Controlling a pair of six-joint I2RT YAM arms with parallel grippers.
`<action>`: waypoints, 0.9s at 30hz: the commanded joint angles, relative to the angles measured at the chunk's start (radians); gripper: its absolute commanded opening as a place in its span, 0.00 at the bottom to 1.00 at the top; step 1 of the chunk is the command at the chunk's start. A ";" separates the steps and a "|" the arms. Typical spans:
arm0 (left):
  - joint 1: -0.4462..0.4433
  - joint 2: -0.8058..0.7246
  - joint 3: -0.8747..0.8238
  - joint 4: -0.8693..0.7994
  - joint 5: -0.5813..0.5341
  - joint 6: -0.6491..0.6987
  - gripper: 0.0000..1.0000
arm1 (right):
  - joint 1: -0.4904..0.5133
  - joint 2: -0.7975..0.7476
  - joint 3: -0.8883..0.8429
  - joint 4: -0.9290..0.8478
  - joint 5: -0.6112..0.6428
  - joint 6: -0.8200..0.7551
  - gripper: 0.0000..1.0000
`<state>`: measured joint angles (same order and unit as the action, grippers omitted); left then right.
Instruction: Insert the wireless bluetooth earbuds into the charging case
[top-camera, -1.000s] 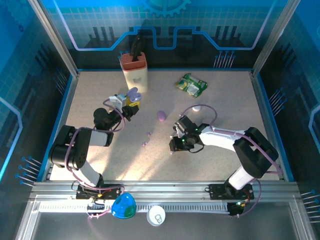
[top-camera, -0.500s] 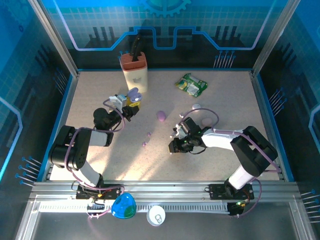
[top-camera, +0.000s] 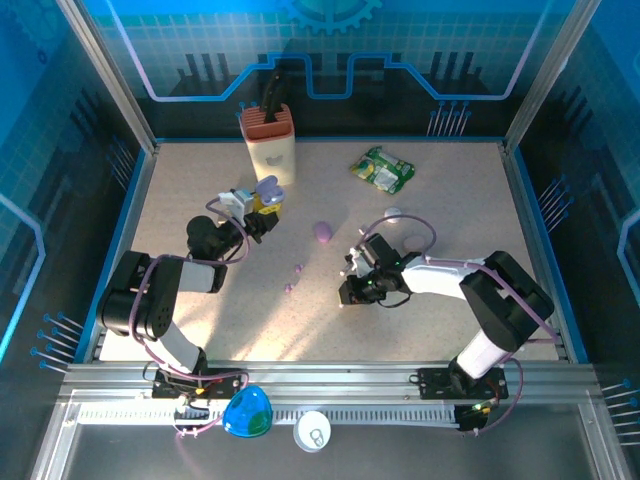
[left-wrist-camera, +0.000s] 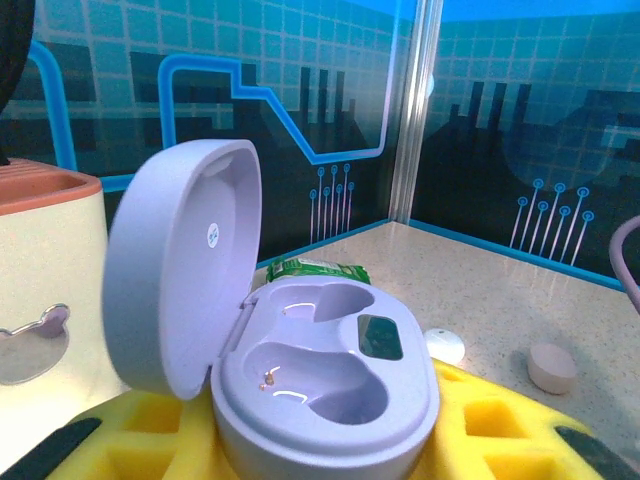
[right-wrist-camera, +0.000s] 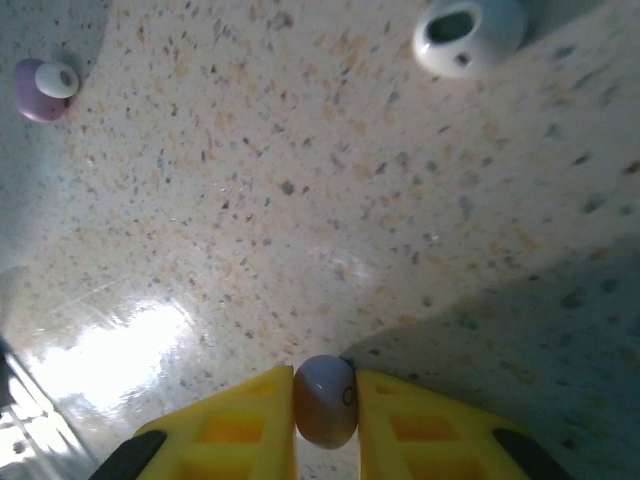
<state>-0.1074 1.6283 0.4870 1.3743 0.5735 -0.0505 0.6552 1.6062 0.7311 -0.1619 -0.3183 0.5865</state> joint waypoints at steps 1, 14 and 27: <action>-0.007 0.003 0.010 0.028 0.055 0.000 0.32 | 0.005 -0.075 0.028 -0.077 0.132 -0.083 0.20; -0.156 0.035 -0.011 0.027 0.198 0.041 0.32 | 0.003 -0.356 0.224 -0.230 0.381 -0.483 0.19; -0.254 0.051 -0.033 0.025 0.312 0.016 0.32 | 0.006 -0.300 0.460 -0.302 0.110 -0.663 0.16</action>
<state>-0.3511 1.6695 0.4561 1.3743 0.8379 -0.0395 0.6552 1.2736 1.1481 -0.4210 -0.1280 -0.0162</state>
